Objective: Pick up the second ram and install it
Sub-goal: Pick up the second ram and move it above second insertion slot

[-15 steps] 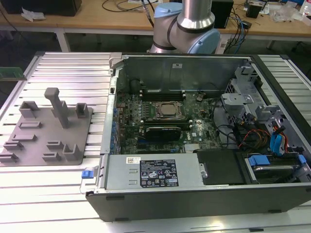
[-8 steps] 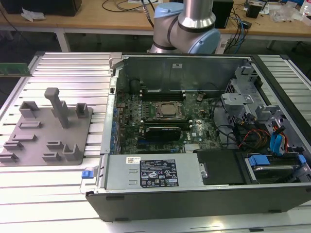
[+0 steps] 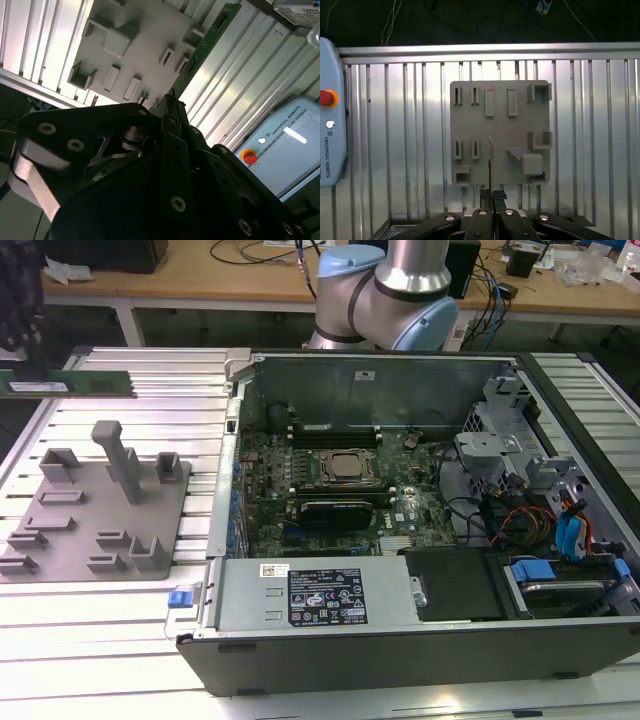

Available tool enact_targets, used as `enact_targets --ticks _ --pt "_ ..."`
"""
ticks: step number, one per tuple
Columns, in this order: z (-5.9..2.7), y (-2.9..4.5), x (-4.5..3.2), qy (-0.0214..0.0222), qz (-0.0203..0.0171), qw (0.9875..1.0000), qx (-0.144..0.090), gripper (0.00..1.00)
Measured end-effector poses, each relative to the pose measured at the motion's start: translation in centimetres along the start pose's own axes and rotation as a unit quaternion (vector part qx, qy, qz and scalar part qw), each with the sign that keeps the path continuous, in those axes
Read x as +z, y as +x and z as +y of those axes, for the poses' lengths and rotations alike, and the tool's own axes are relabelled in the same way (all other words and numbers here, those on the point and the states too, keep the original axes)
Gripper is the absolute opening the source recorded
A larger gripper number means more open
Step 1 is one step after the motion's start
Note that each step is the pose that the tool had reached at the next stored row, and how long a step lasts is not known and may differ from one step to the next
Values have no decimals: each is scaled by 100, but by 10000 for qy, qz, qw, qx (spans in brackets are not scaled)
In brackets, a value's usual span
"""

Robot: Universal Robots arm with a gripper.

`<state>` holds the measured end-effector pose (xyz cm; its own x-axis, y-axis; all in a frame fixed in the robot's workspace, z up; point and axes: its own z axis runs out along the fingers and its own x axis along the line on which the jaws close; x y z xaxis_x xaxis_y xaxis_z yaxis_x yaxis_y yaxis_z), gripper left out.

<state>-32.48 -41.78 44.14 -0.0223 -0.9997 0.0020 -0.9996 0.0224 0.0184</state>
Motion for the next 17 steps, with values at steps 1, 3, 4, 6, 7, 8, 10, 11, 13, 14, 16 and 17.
enact_targets --ticks 1,3,4,6,7,8,10,11,13,14,16,17 --pt "-83 -2 -1 0 0 10000 0 9" --pt "-245 -5 -4 0 0 10000 0 9" --pt "-325 -8 -4 0 -1 10000 1 9" --pt "-483 -11 -6 0 0 10000 0 9" --pt "-566 -13 -5 0 0 10000 0 9" --pt "-673 -15 -6 -1 1 10000 -1 9" --pt "-903 -20 -4 -1 0 10000 0 9" --pt "-1009 -23 -4 -2 0 10000 1 9" --pt "-1121 -25 -3 -3 0 10000 0 9" --pt "-1172 -26 -3 -3 0 10000 1 9" --pt "-1352 -30 -1 -4 -1 10000 1 9" --pt "-1414 -32 -1 -5 0 10000 0 9"
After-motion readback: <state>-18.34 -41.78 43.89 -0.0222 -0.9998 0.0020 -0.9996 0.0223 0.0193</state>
